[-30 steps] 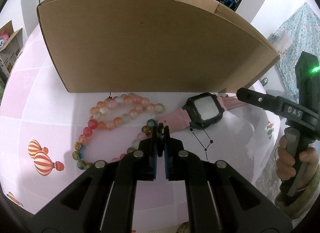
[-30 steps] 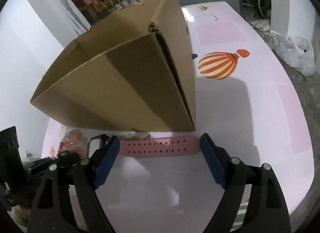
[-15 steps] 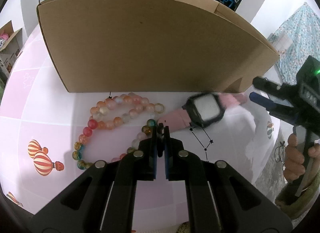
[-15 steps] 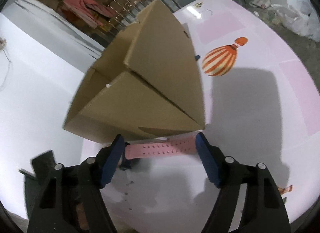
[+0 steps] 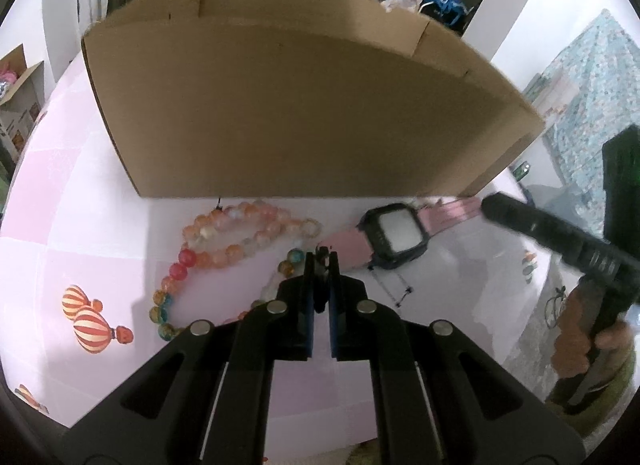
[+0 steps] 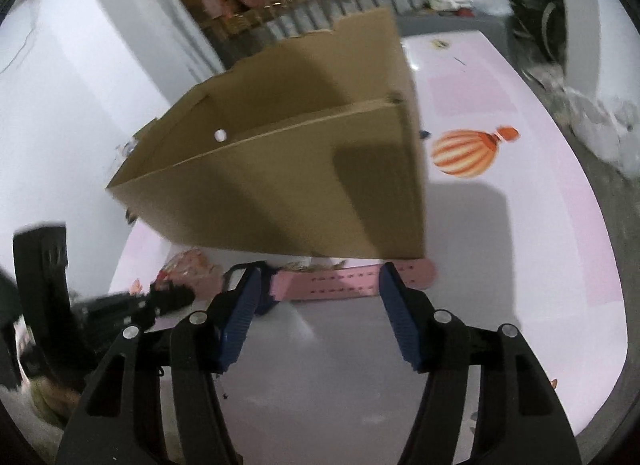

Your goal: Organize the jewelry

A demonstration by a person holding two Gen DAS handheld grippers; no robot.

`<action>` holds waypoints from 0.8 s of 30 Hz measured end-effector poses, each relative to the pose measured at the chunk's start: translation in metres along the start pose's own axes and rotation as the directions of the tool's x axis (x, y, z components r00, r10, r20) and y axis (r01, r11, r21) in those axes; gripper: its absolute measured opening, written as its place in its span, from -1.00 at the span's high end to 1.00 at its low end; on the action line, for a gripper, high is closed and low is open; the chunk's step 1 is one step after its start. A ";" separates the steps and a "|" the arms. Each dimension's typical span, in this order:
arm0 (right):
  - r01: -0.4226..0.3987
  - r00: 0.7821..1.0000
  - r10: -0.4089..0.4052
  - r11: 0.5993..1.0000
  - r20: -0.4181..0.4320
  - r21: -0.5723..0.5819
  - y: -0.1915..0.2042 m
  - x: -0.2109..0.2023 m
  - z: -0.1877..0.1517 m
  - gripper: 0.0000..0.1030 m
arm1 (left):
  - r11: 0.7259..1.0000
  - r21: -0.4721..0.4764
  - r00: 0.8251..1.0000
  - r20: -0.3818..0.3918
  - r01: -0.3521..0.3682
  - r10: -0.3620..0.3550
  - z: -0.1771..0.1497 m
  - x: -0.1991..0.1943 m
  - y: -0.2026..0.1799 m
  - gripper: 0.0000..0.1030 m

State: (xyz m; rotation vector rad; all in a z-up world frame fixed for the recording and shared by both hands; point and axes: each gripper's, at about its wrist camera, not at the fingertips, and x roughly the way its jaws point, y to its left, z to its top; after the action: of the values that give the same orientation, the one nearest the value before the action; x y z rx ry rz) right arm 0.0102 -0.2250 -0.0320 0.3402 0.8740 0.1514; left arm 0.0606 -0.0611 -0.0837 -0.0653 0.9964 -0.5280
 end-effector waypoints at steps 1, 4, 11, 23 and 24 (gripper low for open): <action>0.004 1.000 -0.004 1.000 0.004 -0.028 0.005 -0.002 -0.003 -0.19 | 1.000 -0.002 1.000 0.006 0.009 -0.009 0.001 -0.003 0.000 0.91; 0.029 1.000 -0.028 0.992 0.011 -0.120 0.019 -0.003 -0.008 -0.18 | 0.998 -0.021 0.998 0.017 0.059 -0.059 0.006 -0.010 0.000 0.91; 0.124 0.992 -0.127 0.953 0.007 -0.275 0.041 0.005 -0.018 -0.18 | 0.995 -0.020 0.995 0.038 0.093 -0.092 0.015 -0.020 -0.004 0.91; 0.099 0.995 -0.098 0.990 0.008 -0.102 0.008 -0.001 -0.011 -0.18 | 0.993 -0.044 0.993 0.014 0.114 -0.113 0.000 -0.030 0.016 0.91; 0.098 0.995 -0.098 0.992 0.007 -0.080 0.004 -0.002 -0.011 -0.18 | 0.992 -0.036 0.993 0.009 0.120 -0.119 -0.002 -0.030 0.015 0.91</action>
State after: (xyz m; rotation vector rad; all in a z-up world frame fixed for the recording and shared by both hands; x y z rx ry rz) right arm 0.0010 -0.2192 -0.0354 0.2222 0.8770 0.0944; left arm 0.0520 -0.0341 -0.0654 -0.1599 1.0001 -0.6188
